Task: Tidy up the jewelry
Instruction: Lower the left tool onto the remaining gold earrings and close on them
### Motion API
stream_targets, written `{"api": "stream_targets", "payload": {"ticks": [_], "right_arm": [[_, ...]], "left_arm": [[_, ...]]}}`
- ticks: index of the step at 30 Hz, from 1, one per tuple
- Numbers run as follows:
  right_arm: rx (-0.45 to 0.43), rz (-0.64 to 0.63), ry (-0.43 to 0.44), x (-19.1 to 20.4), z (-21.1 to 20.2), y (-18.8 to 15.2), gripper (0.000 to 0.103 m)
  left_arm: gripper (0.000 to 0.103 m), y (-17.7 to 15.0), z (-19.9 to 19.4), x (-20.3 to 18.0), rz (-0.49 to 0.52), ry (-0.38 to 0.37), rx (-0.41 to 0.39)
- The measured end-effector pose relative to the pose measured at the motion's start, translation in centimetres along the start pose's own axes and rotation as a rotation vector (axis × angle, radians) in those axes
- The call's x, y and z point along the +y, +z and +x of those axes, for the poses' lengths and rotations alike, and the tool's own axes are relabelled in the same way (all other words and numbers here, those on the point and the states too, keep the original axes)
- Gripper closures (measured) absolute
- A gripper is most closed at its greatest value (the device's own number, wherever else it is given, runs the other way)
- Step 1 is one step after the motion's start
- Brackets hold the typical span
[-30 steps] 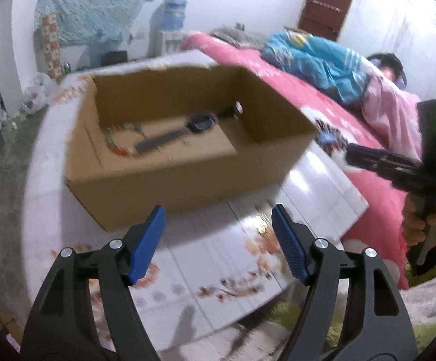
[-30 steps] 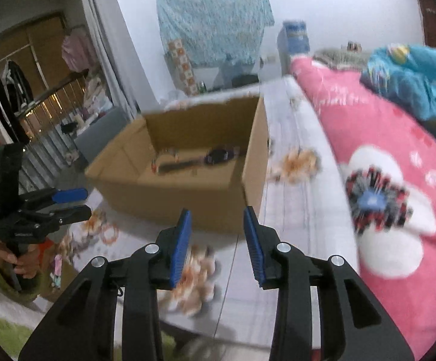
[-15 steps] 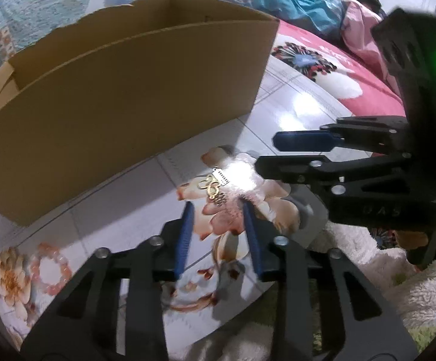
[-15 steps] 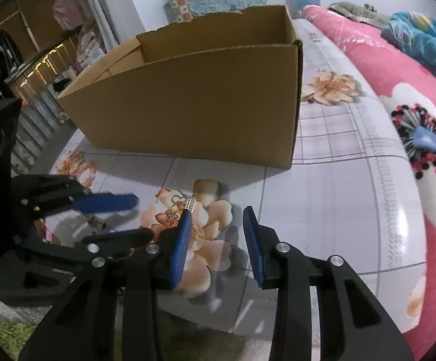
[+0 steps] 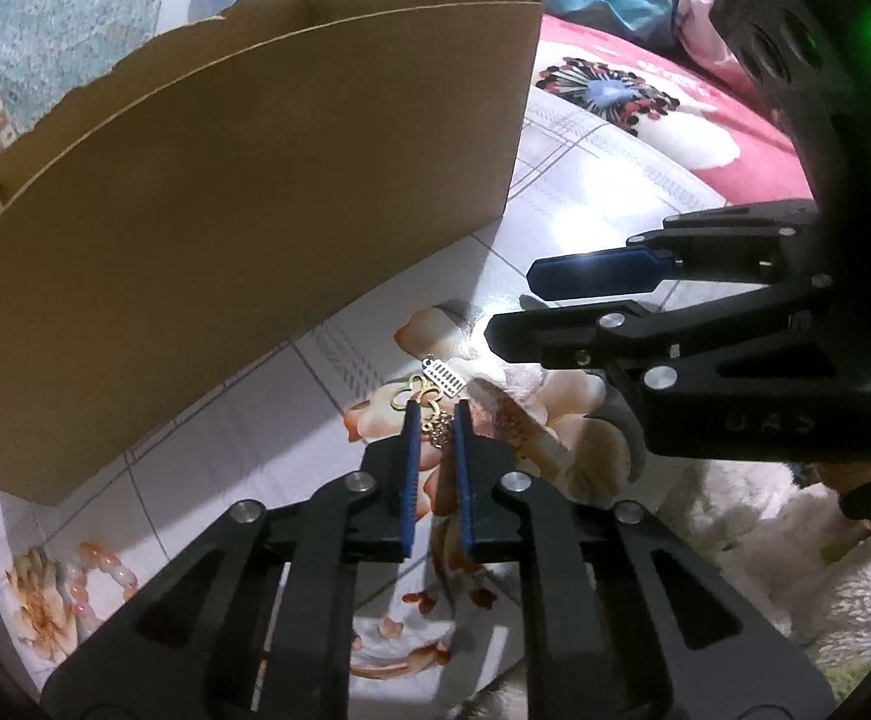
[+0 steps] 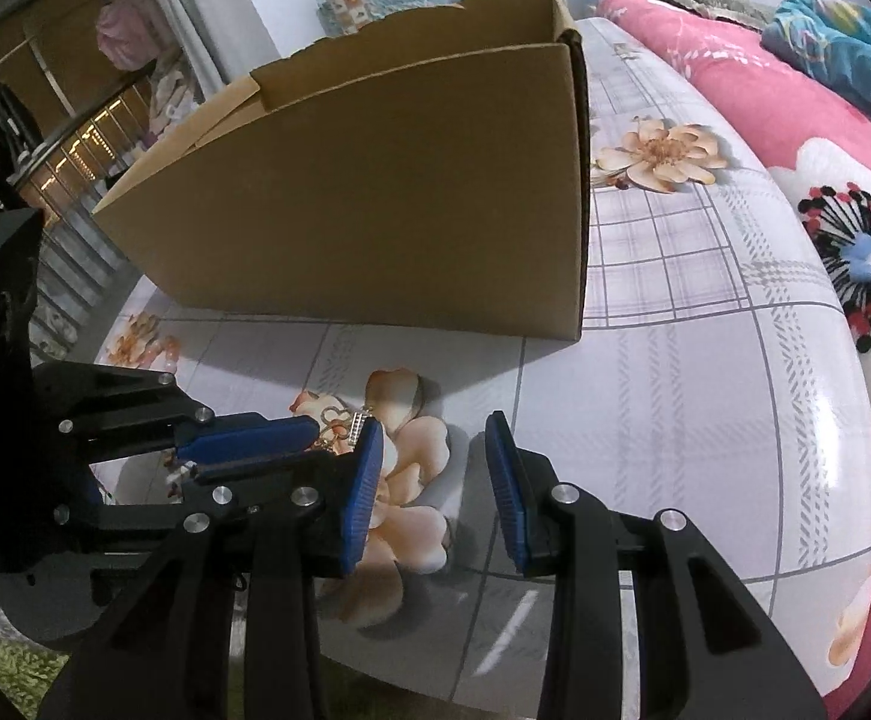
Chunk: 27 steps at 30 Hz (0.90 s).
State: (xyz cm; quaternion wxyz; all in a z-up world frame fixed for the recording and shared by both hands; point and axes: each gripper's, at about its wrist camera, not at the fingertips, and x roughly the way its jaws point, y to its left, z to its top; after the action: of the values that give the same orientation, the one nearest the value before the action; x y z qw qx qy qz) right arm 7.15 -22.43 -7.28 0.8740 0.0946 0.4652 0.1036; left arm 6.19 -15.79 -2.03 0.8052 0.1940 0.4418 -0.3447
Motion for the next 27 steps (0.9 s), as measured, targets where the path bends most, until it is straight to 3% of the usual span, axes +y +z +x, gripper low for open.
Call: {"api": "stream_targets", "payload": {"ticks": [10, 20, 27], "right_arm": [[-0.008, 0.005, -0.004, -0.1, 0.0, 0.1, 0.068], [-0.029, -0.019, 0.005, 0.8, -0.9, 0.3, 0.068], [-0.055, -0.097, 0.061, 2.8, -1.8, 0.6, 0.068]], "left_arm": [[0.101, -0.1, -0.1, 0.5, -0.017, -0.008, 0.008], [0.102, -1.1, -2.4, 2.3, -0.089, -0.064, -0.028], [0.102, -2.5, -4.2, 4.7, -0.154, -0.021, -0.054]]}}
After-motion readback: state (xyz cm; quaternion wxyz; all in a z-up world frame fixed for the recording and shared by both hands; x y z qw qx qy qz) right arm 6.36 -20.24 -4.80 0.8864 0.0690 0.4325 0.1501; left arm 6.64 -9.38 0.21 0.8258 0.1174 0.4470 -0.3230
